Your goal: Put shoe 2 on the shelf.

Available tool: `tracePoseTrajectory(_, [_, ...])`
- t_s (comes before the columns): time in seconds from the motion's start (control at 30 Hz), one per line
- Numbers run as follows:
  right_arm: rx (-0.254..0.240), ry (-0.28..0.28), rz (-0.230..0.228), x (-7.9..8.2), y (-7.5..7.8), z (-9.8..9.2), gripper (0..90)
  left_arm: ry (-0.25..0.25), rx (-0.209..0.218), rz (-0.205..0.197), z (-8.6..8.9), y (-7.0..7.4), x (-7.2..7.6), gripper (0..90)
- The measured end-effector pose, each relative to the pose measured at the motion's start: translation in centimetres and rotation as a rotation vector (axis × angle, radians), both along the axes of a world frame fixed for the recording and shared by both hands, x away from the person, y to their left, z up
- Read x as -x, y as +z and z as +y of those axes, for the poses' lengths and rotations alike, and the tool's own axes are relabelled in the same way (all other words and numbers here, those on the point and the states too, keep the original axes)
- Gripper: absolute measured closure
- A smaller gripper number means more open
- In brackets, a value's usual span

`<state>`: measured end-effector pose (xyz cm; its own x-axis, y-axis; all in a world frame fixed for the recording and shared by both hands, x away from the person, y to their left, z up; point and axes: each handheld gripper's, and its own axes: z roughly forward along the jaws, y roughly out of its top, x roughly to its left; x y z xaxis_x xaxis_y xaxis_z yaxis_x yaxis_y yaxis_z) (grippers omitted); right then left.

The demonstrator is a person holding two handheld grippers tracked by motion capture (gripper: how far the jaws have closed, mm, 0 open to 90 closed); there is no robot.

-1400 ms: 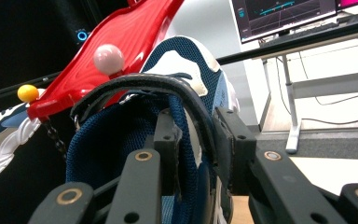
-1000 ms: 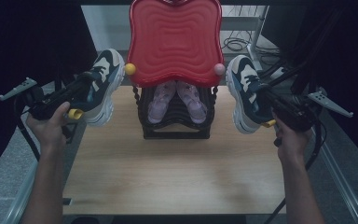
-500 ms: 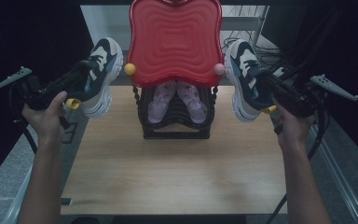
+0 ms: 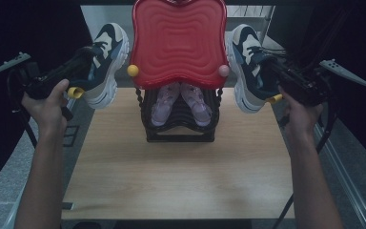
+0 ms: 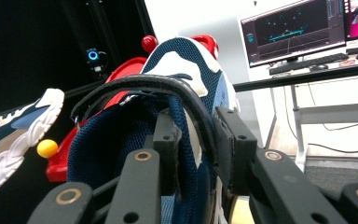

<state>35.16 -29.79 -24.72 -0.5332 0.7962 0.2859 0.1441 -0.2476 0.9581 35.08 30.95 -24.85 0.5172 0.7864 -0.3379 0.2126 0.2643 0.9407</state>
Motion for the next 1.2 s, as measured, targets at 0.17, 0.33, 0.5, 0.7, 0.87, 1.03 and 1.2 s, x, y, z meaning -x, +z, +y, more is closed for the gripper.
tracePoseTrajectory(0.17, [-0.002, 0.002, -0.009, -0.3, 1.1, 0.4, 70.5, -0.01, -0.016, -0.012, -1.0, 1.3, -0.2, 71.0])
tracePoseTrajectory(0.33, [-0.018, 0.014, -0.007, -0.8, 1.8, 0.9, 70.5, -0.018, -0.029, -0.02, -1.8, 2.3, -0.5, 71.0])
tracePoseTrajectory(0.5, [-0.031, 0.025, -0.004, -1.3, 2.7, 1.6, 70.5, -0.019, -0.03, -0.019, -2.4, 3.1, -0.9, 71.0])
tracePoseTrajectory(0.7, [-0.032, 0.045, 0.004, -2.2, 3.8, 2.9, 70.5, -0.021, -0.021, -0.026, -3.2, 4.0, -1.3, 71.0])
tracePoseTrajectory(0.87, [-0.014, 0.057, 0.011, -3.0, 4.6, 4.2, 70.5, -0.031, -0.022, -0.021, -4.2, 4.7, -2.3, 71.0])
tracePoseTrajectory(1.03, [-0.017, 0.068, 0.006, -3.6, 5.6, 5.2, 70.5, -0.032, -0.023, -0.025, -5.5, 5.5, -3.3, 70.9])
tracePoseTrajectory(1.2, [-0.022, 0.094, 0.009, -4.3, 6.3, 6.1, 70.4, -0.04, -0.02, -0.022, -6.8, 6.1, -4.1, 70.9])
